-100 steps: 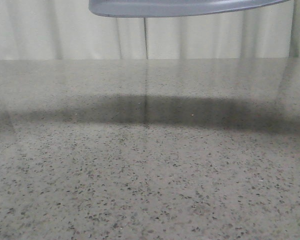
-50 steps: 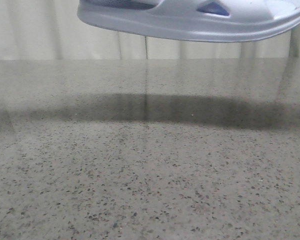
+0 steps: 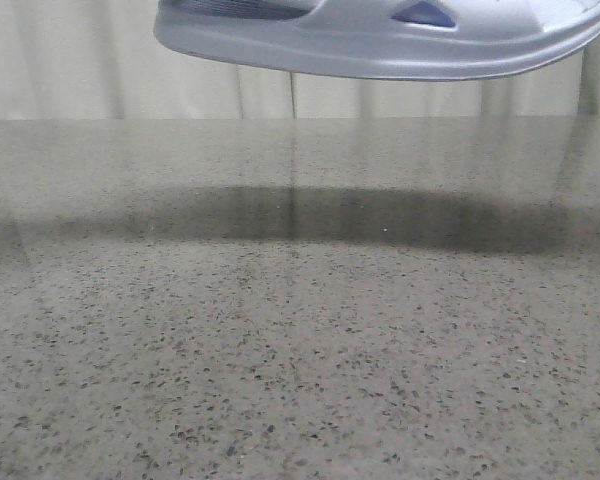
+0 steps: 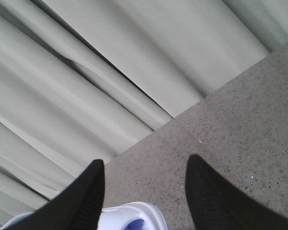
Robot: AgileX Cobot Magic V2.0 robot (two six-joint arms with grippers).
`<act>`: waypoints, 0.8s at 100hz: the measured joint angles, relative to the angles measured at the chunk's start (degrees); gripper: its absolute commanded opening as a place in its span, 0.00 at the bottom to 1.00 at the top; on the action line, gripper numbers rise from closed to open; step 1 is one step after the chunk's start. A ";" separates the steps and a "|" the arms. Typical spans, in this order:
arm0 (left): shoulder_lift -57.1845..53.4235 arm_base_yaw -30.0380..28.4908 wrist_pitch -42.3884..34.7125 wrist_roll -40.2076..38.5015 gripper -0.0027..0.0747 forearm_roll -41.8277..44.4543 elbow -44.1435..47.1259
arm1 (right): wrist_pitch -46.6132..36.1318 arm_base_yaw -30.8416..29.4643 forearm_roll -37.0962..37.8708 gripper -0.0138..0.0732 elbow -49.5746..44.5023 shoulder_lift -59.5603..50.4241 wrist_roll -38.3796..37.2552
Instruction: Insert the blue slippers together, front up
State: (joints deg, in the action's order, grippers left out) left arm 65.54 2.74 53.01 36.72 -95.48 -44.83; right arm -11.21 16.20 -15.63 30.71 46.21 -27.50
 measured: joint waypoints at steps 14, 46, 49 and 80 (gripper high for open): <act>0.00 0.00 -0.77 -0.08 0.06 -0.03 1.96 | 0.00 0.00 0.09 0.53 0.00 0.00 0.00; 0.00 0.00 -2.67 1.52 0.06 -0.27 5.58 | 0.00 0.00 0.13 0.53 0.00 0.00 0.00; 0.00 0.00 -2.91 1.67 0.06 -0.49 5.70 | 0.00 0.00 0.13 0.53 0.00 0.00 0.00; 0.27 0.00 -5.10 1.94 0.06 -4.46 7.14 | 0.00 0.00 0.22 0.53 0.00 0.00 0.00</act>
State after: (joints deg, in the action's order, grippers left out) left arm 65.80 2.74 47.90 38.66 -99.94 -37.68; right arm -11.21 16.20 -15.41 30.71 46.21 -27.50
